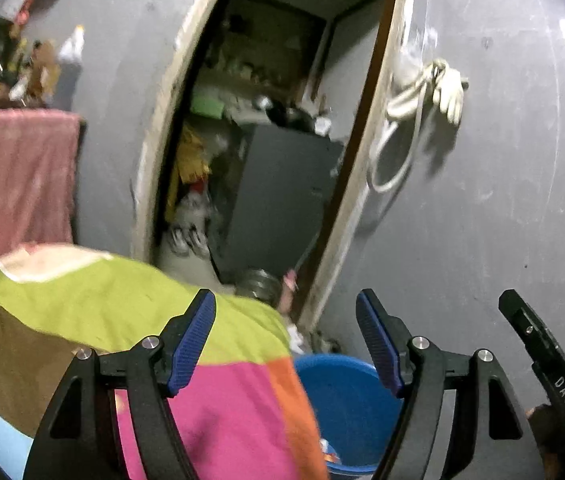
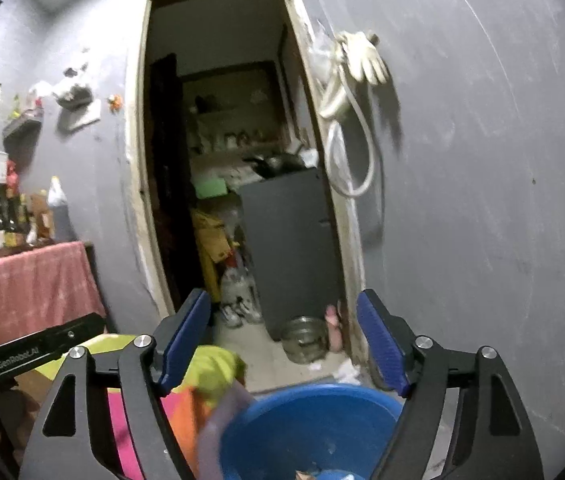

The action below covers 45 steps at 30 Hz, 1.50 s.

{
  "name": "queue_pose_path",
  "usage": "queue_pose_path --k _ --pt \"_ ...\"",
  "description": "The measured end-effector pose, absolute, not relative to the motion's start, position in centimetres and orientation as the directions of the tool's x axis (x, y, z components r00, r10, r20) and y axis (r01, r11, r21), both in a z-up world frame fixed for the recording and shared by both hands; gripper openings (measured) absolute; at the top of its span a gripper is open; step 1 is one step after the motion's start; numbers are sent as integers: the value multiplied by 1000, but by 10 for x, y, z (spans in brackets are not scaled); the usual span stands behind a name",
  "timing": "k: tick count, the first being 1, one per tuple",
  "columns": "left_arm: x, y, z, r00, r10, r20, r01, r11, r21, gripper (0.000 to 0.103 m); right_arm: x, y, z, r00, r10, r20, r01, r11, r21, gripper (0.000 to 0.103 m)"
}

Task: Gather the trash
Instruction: 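Move both tools back over the crumbs on the blanket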

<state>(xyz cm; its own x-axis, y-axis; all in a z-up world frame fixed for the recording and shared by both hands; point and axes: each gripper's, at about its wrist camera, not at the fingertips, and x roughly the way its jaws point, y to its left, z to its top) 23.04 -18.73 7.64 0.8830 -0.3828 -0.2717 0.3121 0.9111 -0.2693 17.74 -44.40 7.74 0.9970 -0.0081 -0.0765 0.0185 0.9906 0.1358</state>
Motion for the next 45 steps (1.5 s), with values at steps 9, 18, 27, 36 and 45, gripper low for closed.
queue_pose_path --k 9,18,27,36,45 --pt "185 -108 104 942 -296 -159 249 932 -262 88 168 -385 108 994 110 1 -109 989 101 96" --pt "151 -43 98 980 -153 -129 124 970 -207 100 168 -318 103 969 241 53 -243 968 56 103" --pt "148 -10 57 981 -66 -181 36 985 -168 101 183 -269 79 935 353 29 -353 935 4 103" --pt "179 2 6 922 -93 -377 10 976 -217 101 214 -253 48 912 389 -128 -397 917 -41 103" --pt "211 -20 -23 821 -183 -541 96 978 -185 98 252 -244 9 821 424 -381 -476 878 -48 72"
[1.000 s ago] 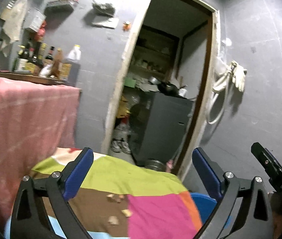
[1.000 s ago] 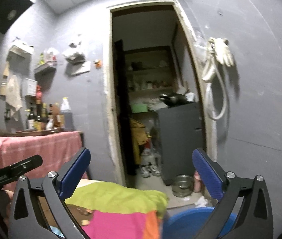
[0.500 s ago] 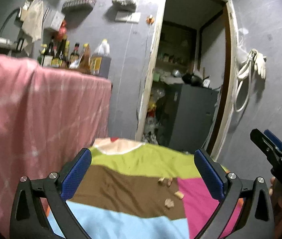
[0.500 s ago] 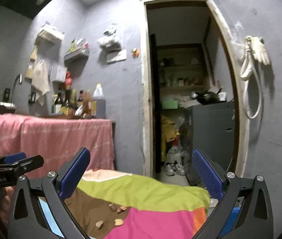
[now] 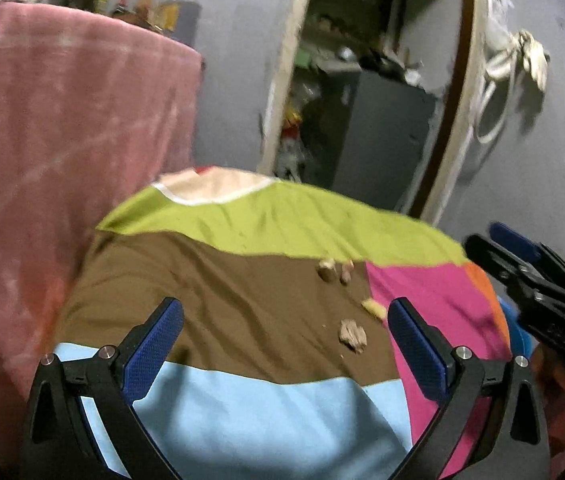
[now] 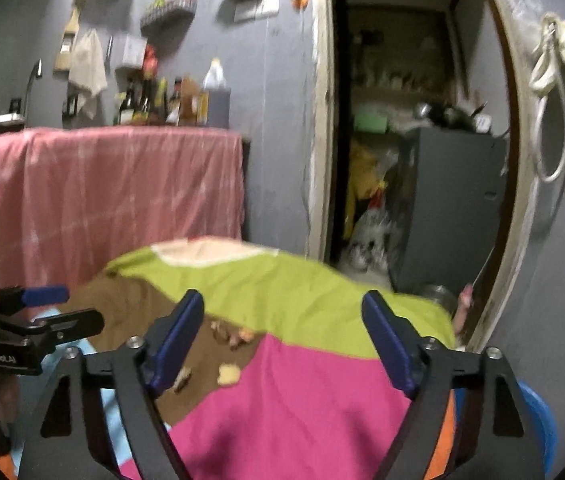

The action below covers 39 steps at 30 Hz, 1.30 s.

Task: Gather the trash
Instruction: 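Move both tools back over the crumbs on the blanket, then grasp a tan crumb with the left tool while the right tool grasps a yellow food piece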

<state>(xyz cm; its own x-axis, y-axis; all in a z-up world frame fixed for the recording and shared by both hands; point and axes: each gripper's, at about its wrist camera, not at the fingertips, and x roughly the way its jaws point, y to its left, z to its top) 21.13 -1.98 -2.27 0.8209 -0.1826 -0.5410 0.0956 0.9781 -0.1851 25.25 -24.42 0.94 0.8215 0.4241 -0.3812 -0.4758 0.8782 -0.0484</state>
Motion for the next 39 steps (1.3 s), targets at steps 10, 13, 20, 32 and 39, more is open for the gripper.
queue_pose_path --k 10,13,20,32,39 --pt "241 -34 -48 673 -331 -662 198 942 -270 57 274 -232 -25 702 453 -549 -563 825 -40 43" --pt "247 -37 -50 648 -348 -677 208 937 -282 55 279 -229 -31 670 464 -579 -579 815 -17 39" --pt "260 -44 -57 585 -399 -706 261 917 -302 20 289 -217 -45 608 466 -642 -609 794 0 34" --pt "264 -25 -56 616 -370 -696 173 925 -338 15 303 -191 -56 521 479 -707 -665 747 16 26" --pt "261 -23 -51 629 -344 -697 146 933 -328 15 311 -183 -61 491 449 -746 -662 749 15 23"
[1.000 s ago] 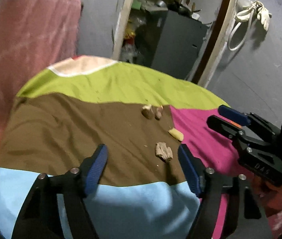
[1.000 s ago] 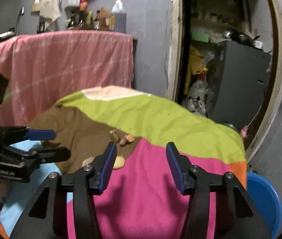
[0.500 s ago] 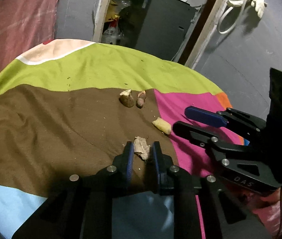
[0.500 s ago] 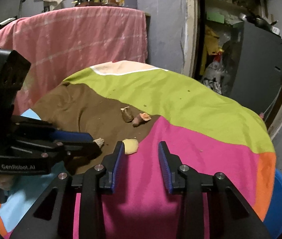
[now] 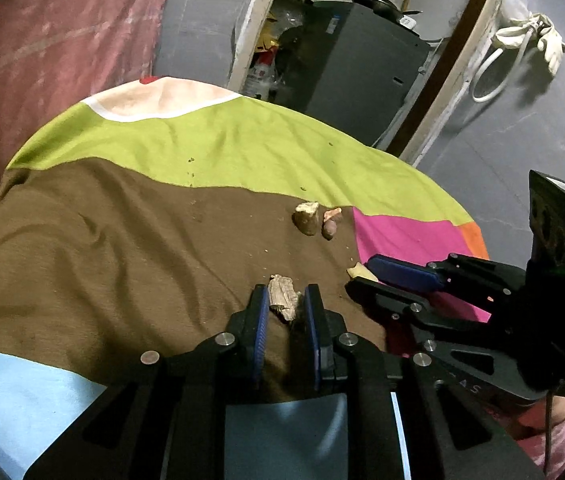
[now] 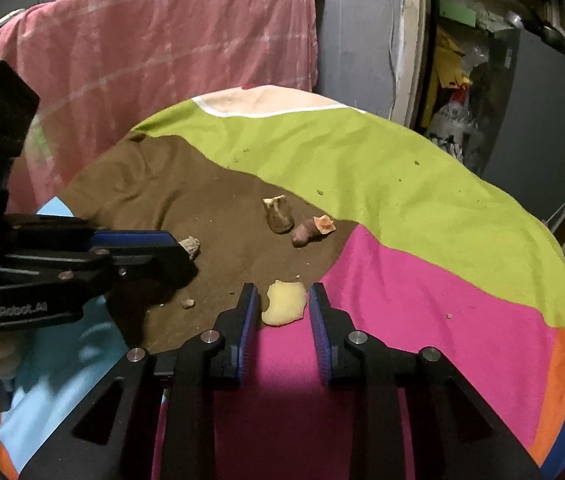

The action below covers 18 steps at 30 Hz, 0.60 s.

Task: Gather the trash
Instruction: 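Grasp a tan crumb with the left tool while the right tool grasps a yellow food piece, then carry the tan crumb and yellow piece over the blue bucket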

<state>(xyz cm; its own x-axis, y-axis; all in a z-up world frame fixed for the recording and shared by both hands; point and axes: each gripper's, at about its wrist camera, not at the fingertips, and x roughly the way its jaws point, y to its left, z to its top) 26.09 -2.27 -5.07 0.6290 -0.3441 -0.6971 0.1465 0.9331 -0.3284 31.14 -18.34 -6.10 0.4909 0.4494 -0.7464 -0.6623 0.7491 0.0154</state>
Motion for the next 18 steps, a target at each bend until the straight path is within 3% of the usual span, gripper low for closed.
queue_pose_path --k 3,10,18 --pt "258 -25 -49 635 -338 -694 143 935 -325 15 309 -186 -61 492 448 -746 -650 759 27 17" --pt "244 -33 -36 682 -329 -653 165 939 -301 15 291 -204 -50 555 479 -680 -615 787 53 16" --pt "221 -62 8 793 -363 -488 252 926 -280 15 242 -251 7 766 472 -436 -515 857 22 16"
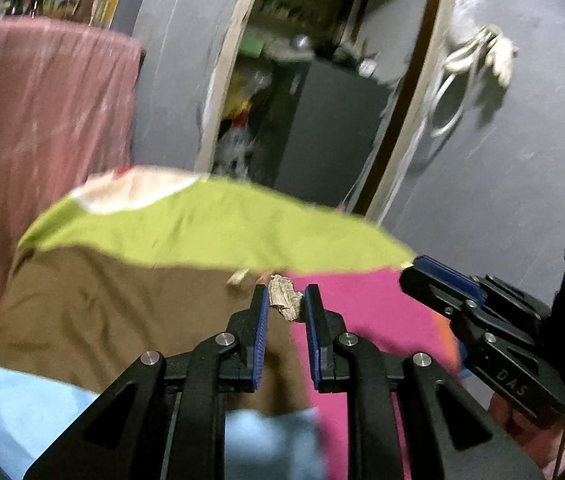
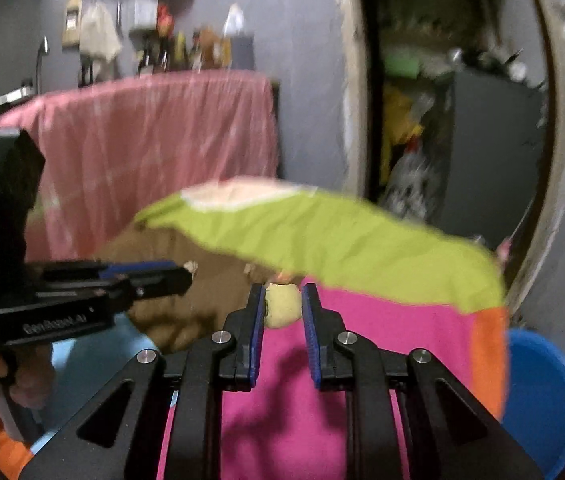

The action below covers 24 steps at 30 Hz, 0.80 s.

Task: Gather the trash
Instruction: 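Carry the tan crumb and yellow piece over the blue bucket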

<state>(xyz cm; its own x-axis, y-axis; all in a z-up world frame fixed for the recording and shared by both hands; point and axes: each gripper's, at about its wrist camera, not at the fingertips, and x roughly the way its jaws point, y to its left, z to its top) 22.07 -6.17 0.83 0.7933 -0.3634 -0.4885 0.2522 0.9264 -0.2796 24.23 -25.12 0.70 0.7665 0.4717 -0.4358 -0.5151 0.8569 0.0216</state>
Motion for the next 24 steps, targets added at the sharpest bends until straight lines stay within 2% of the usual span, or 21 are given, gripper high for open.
queue_pose_path --k 6,15,20,24 --pt "203 -99 49 866 -398 -302 322 907 -271 15 206 -290 54 891 381 -246 -403 914 -46 16" --pt "182 -164 89 885 -461 -72 432 868 -245 15 162 -351 96 980 196 -27 -198 973 -119 16" --pt "178 -200 99 876 -483 -16 467 854 -230 15 148 -378 105 994 91 62 -80 985 -152 16" --pt "183 -229 98 864 -503 -15 489 846 -215 15 148 -400 100 996 45 76 -34 989 -145 16"
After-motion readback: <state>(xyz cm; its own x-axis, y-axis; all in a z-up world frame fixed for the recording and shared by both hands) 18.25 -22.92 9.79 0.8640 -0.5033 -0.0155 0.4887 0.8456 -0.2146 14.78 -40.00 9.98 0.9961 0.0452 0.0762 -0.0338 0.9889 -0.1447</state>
